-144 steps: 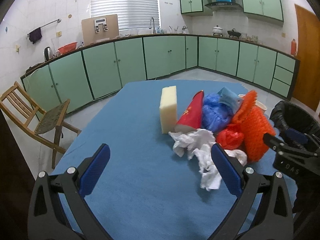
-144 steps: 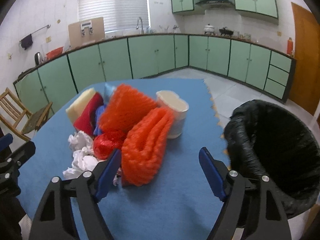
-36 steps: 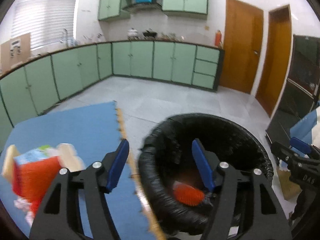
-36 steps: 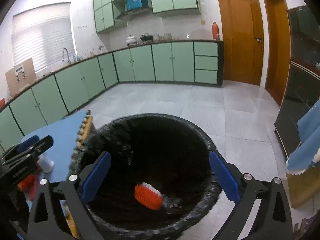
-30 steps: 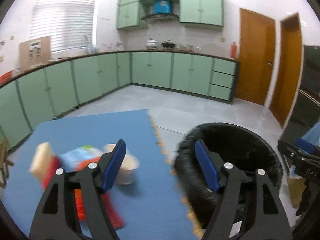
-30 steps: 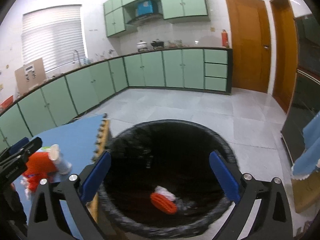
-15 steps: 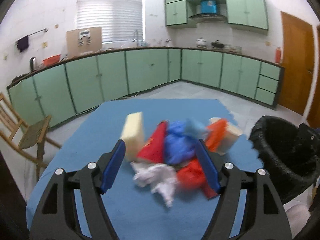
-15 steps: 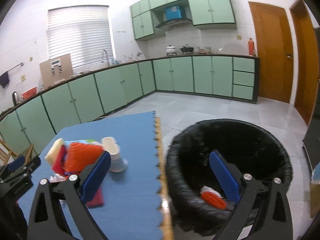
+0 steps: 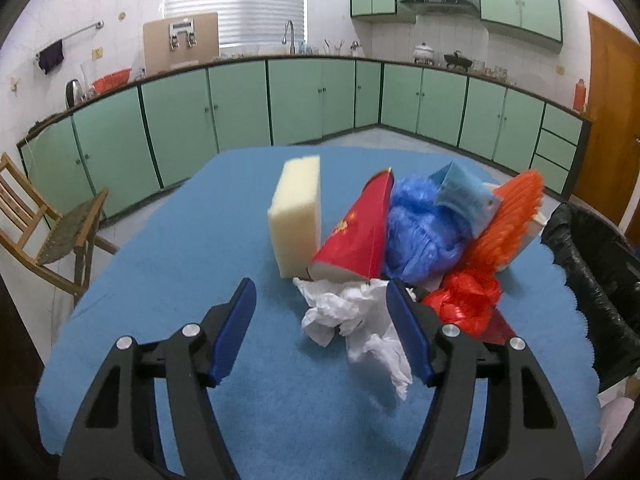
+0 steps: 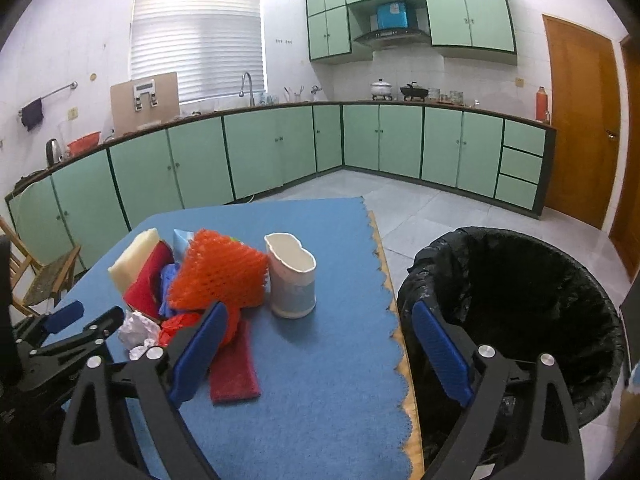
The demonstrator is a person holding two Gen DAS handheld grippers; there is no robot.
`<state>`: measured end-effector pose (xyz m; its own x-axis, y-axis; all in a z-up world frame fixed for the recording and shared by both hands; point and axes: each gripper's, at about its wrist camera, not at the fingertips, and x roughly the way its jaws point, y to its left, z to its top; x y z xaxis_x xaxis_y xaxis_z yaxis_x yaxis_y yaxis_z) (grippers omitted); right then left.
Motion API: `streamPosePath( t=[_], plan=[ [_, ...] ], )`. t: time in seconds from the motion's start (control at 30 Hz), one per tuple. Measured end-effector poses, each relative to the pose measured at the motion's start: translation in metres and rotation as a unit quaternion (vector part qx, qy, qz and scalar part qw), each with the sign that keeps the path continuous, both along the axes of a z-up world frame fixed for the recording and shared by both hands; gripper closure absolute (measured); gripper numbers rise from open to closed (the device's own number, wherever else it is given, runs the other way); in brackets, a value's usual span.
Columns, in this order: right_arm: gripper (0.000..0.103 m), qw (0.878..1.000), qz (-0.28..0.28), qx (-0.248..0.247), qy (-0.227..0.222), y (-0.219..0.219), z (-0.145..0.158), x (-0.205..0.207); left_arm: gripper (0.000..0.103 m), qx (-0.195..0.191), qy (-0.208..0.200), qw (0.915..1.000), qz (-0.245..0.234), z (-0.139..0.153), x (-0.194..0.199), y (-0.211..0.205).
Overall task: Collect trash
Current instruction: 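Move both tools back to the mat and grasp more white tissue with the left tool, then grasp another orange foam net with the right tool while the left tool holds tissue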
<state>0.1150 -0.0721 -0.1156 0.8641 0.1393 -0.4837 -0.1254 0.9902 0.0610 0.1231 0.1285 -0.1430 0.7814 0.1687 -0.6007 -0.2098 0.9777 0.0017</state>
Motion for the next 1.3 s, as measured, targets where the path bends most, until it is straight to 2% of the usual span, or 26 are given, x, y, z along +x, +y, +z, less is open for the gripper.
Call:
streamPosePath(
  t=[0.07,0.23,0.27,0.3,0.37,0.4,0.47,0.57,0.9,1.3],
  plan=[
    [0.012,1.000,0.001,0.001,0.004,-0.002,-0.001,0.003,0.038,-0.002,0.011,0.9999,-0.003,-0.007,0.006,0.001],
    [0.012,1.000,0.004,-0.001,0.012,-0.004,-0.004,0.009,0.048,-0.011,0.041,0.9990,-0.012,-0.024,0.016,0.001],
    [0.012,1.000,0.006,-0.002,0.013,-0.002,-0.005,0.009,0.055,-0.013,0.045,0.9988,-0.015,-0.025,0.018,0.000],
    [0.012,1.000,0.007,-0.003,0.014,-0.001,-0.006,0.010,0.068,-0.014,0.048,0.9986,-0.019,-0.026,0.019,0.000],
    [0.012,1.000,0.011,-0.004,0.015,0.001,-0.006,0.011,0.084,-0.018,0.053,0.9981,-0.026,-0.029,0.020,0.000],
    [0.012,1.000,0.014,-0.004,0.016,0.002,-0.006,0.011,0.089,-0.019,0.053,0.9980,-0.029,-0.029,0.020,0.001],
    [0.013,1.000,0.021,-0.005,0.016,0.007,-0.005,0.012,0.092,-0.019,0.049,0.9981,-0.032,-0.028,0.019,0.002],
    [0.014,0.999,0.033,-0.010,0.012,0.014,-0.002,0.011,0.093,-0.008,0.037,0.9989,-0.029,-0.020,0.011,-0.002],
    [0.018,0.998,0.062,-0.003,0.004,0.042,0.004,0.012,0.094,-0.009,-0.015,0.9997,-0.017,0.018,-0.027,0.008],
    [0.026,0.997,0.077,-0.001,0.013,0.080,0.002,0.031,0.094,0.007,-0.044,0.9989,0.013,0.037,-0.030,0.031]
  ],
)
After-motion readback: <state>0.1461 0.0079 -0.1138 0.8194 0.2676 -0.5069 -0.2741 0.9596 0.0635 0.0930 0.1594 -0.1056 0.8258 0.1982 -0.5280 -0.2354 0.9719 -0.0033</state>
